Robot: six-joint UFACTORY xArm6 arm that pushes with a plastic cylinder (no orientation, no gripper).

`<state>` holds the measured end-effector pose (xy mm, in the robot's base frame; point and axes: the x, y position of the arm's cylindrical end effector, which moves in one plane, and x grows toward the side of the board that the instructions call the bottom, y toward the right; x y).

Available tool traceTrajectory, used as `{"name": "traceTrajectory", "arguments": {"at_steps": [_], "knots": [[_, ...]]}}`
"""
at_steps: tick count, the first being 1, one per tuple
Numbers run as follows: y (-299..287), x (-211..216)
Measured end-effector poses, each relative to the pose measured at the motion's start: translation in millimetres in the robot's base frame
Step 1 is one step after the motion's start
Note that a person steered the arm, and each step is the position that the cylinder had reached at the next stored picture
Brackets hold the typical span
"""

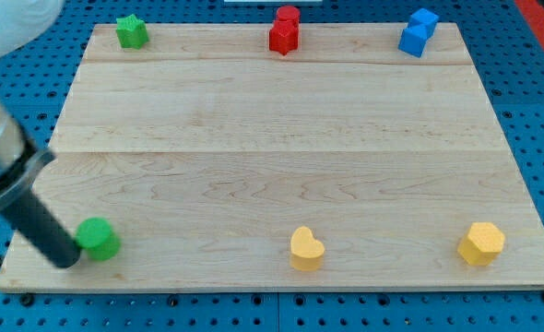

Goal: Move the green circle to the top left

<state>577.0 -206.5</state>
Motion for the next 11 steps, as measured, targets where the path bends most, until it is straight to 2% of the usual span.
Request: {"name": "traceTrajectory", "arguments": {"at_steps": [1,2,3,4,5,6,7,8,9,11], "knots": [[9.4,-28.1],[-21.4,0.0],[-10.1,27.6],[11.8,-4.0],[16.8,-64.8],[-13.7,-57.5],[-23.3,2.8],[20.7,17.2],[50.2,-16.4],[31.1,-130.2]]}}
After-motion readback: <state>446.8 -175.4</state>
